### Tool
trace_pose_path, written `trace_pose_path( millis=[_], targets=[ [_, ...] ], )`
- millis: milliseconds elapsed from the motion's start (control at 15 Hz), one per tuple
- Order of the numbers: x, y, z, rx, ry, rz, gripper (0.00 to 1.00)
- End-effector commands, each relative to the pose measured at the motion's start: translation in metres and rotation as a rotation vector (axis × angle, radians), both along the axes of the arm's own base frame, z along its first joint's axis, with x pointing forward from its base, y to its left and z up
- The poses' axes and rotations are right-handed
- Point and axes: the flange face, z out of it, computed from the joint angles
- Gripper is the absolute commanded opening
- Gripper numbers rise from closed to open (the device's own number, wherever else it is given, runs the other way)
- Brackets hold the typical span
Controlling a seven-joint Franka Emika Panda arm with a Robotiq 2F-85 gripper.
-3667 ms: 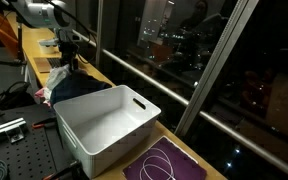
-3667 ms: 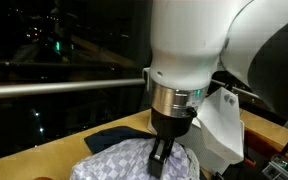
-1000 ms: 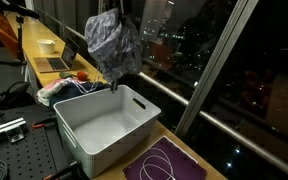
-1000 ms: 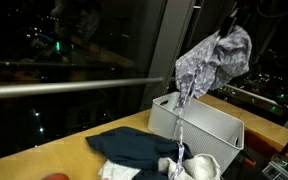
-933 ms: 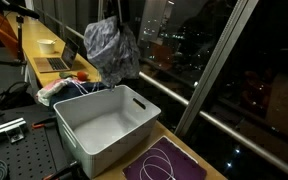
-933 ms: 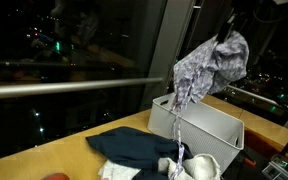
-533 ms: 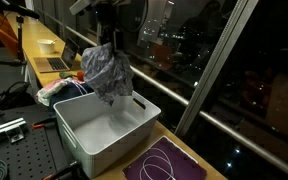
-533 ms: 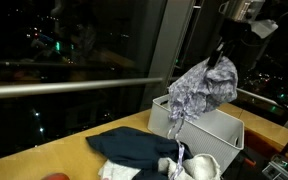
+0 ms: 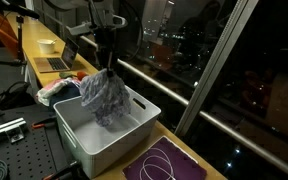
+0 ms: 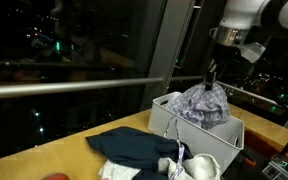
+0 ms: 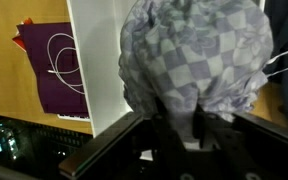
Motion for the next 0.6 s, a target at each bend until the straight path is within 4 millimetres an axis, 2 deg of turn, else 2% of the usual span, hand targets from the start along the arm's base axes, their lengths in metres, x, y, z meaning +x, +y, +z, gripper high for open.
trace_pose_path(
  millis=[0,133,267,333,400,533],
  targets=[
    [0.001,0.004,-0.021,0.019,0.019,0.003,0.59],
    [-0.003,0.009,-0.03,0.021,0.029,0.008,0.74],
    [-0.009,0.025,-0.041,0.022,0.038,0.028,0.87],
    [-0.011,0.043,-0.048,0.021,0.041,0.05,0.95],
    [-0.013,0.06,-0.056,0.021,0.045,0.072,0.99],
    [-0.019,0.11,-0.075,0.028,0.056,0.134,1.0]
  ],
)
